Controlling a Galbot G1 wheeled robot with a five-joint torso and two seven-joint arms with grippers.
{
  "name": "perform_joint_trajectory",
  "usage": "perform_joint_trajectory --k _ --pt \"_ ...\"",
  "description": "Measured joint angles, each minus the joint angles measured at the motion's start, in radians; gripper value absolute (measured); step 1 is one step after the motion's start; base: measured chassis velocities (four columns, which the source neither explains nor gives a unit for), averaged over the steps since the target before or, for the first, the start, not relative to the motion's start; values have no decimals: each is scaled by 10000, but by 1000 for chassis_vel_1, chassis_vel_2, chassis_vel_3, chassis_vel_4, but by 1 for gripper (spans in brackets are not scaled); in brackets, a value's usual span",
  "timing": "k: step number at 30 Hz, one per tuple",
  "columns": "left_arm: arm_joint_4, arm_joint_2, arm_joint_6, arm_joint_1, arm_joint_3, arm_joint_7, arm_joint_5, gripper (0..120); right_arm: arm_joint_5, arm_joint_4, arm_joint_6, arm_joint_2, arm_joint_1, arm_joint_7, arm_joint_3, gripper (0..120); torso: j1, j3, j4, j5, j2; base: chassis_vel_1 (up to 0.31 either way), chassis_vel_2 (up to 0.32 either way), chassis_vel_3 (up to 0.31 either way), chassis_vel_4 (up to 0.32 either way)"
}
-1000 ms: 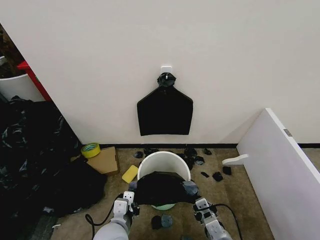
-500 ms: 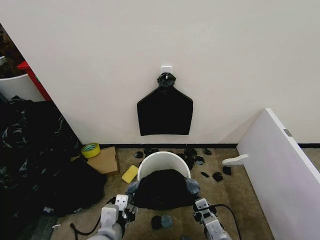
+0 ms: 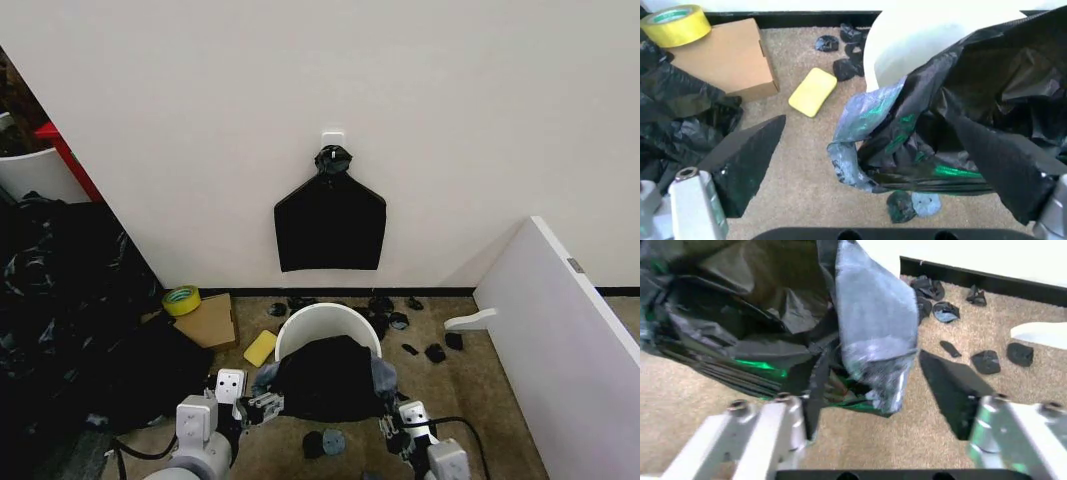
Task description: Place the garbage bag over the trash bin.
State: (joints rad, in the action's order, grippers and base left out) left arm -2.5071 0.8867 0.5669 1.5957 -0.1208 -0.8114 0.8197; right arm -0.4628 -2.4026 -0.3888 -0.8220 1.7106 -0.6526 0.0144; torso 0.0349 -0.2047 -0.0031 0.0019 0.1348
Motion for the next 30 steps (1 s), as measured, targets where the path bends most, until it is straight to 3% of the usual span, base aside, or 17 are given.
perform_joint_trajectory --k 7,11,13,19,20,22,25,30 --pt "22 221 -12 -266 -68 -29 245 100 -208 -605 303 32 -133 450 -843 74 0 0 0 0 0 0 0 0 0" --pt "37 558 -43 -738 -302 -49 678 100 -874 -507 816 -94 -1130 1712 -1839 90 0 0 0 -2 0 0 0 0 0" --pt "43 949 -148 -1178 -893 -38 743 100 -1282 205 1310 -179 -2216 3103 -2178 98 1 -1 2 2 0 0 0 0 0" --pt "48 1599 -319 -1661 -1891 132 779 100 -1581 1849 1143 -280 -3826 5406 -2252 100 2 -2 2 2 -1 0 0 0 0" --pt "52 1800 -390 -1843 -2271 198 774 100 -1569 2882 476 -369 -4789 6671 -2220 100 2 -2 1 1 -1 0 0 0 0" --pt "55 1859 -412 -1905 -2414 216 766 100 -1542 3230 215 -413 -5133 7277 -2221 100 2 -3 2 4 -1 0 0 0 0" --pt "164 2303 -571 -2087 -3027 354 777 100 -599 4669 -473 -737 -6405 9624 -2080 100 2 -3 3 -2 -1 0 0 0 0" --pt "414 2829 -872 -2220 -3805 467 1180 100 -524 5879 -1116 -1293 -7475 9811 -1501 100 2 -3 1 0 -1 0 0 0 0"
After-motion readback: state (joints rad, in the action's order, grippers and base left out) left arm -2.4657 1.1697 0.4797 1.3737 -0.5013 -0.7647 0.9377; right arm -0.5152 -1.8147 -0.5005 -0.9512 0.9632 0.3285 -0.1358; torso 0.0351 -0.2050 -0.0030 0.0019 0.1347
